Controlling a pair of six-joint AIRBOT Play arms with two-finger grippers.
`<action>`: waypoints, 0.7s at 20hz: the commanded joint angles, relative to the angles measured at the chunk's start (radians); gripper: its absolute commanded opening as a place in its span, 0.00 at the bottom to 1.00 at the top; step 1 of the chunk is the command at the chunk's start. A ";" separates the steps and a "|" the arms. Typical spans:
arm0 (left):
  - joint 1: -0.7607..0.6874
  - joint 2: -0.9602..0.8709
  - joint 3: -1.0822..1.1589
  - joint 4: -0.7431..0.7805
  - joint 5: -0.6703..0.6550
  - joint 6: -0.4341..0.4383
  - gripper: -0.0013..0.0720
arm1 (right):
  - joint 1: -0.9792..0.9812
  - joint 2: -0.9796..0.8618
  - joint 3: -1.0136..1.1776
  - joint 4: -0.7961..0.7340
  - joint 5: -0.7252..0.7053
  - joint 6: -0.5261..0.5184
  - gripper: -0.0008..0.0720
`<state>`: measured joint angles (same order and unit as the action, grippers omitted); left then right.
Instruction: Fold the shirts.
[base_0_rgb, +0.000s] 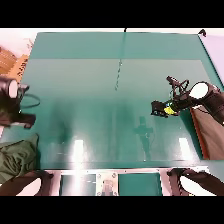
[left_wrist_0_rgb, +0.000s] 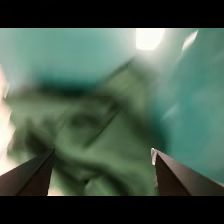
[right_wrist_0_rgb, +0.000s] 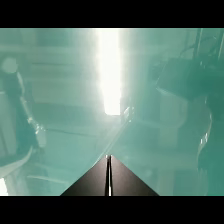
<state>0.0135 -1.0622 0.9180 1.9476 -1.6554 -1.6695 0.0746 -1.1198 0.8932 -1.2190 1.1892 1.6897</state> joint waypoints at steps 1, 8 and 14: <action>0.134 0.088 -0.194 0.107 -0.052 -0.024 1.00 | 0.001 0.001 -0.001 0.000 0.000 0.000 0.03; 0.400 0.109 -0.384 -0.012 0.188 0.055 1.00 | 0.001 0.001 0.000 0.000 -0.003 0.000 0.03; 0.457 0.108 -0.327 -0.048 0.265 0.154 0.05 | 0.001 0.001 0.000 0.002 -0.003 0.000 0.03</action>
<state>0.4469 -0.9554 0.5541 1.9312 -1.4364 -1.5753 0.0750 -1.1198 0.8925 -1.2194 1.1858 1.6897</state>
